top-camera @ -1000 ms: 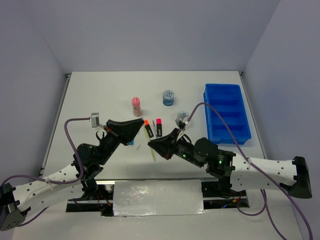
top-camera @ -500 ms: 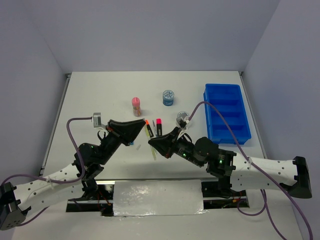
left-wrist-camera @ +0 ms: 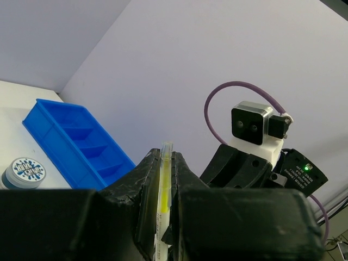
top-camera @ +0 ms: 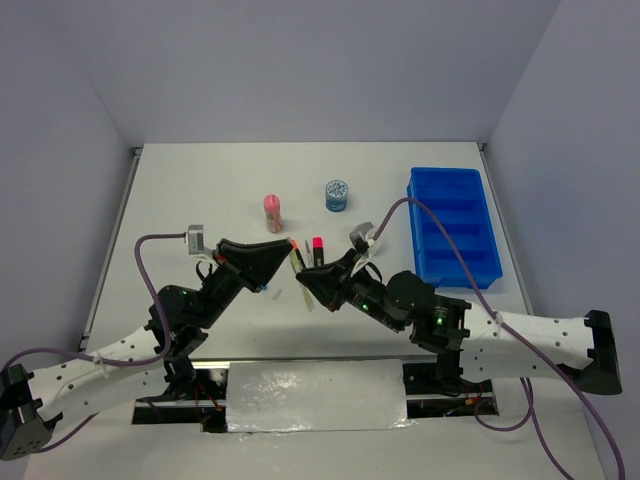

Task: Sort the stationery into containers
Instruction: Close the pen cap on the pen.

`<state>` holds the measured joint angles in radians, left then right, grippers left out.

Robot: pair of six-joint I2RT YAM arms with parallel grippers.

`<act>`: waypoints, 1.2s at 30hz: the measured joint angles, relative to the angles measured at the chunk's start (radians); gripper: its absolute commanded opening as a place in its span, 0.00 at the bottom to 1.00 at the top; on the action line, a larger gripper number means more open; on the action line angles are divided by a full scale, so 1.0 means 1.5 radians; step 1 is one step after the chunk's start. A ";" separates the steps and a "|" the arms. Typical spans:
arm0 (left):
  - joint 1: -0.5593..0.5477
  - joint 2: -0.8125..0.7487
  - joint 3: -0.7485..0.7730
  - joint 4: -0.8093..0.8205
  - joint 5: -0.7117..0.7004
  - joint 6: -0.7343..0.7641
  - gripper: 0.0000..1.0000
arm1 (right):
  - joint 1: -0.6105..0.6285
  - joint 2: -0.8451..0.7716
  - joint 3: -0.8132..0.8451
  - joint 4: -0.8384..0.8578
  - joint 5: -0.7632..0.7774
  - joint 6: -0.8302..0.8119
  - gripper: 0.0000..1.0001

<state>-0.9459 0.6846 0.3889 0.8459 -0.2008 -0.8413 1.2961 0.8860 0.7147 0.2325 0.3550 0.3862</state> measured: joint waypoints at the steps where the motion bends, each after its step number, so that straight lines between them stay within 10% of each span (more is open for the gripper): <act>1: 0.001 0.000 0.000 0.000 0.000 0.000 0.26 | 0.000 0.001 0.000 0.002 0.001 -0.010 0.00; 4: 0.002 0.000 0.004 -0.010 0.010 0.008 0.45 | 0.000 0.004 0.001 0.008 -0.001 -0.040 0.00; 9: 0.001 0.012 0.037 -0.067 0.046 0.022 0.44 | -0.002 0.021 0.022 0.041 -0.013 -0.071 0.00; 16: 0.005 0.025 0.066 -0.104 0.062 0.051 0.01 | -0.003 0.034 0.022 0.050 -0.014 -0.074 0.00; 20: 0.005 0.025 0.082 -0.128 0.073 0.072 0.00 | -0.003 0.033 0.022 0.050 -0.017 -0.075 0.37; 22: 0.005 0.027 0.098 -0.146 0.100 0.086 0.00 | -0.004 0.031 0.022 0.049 -0.035 -0.076 0.39; 26: 0.002 0.029 0.136 -0.168 0.166 0.111 0.00 | -0.004 0.032 0.022 0.041 -0.077 -0.077 0.33; 29: 0.002 0.032 0.151 -0.179 0.195 0.130 0.01 | -0.003 0.031 0.022 0.047 -0.099 -0.074 0.00; 36: 0.002 0.035 0.164 -0.197 0.208 0.157 0.77 | -0.003 0.030 0.021 0.045 -0.115 -0.063 0.00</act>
<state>-0.9424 0.7368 0.6342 0.5507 0.1104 -0.6052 1.2911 0.9310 0.7460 0.2996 0.1825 0.2920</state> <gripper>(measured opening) 0.651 0.176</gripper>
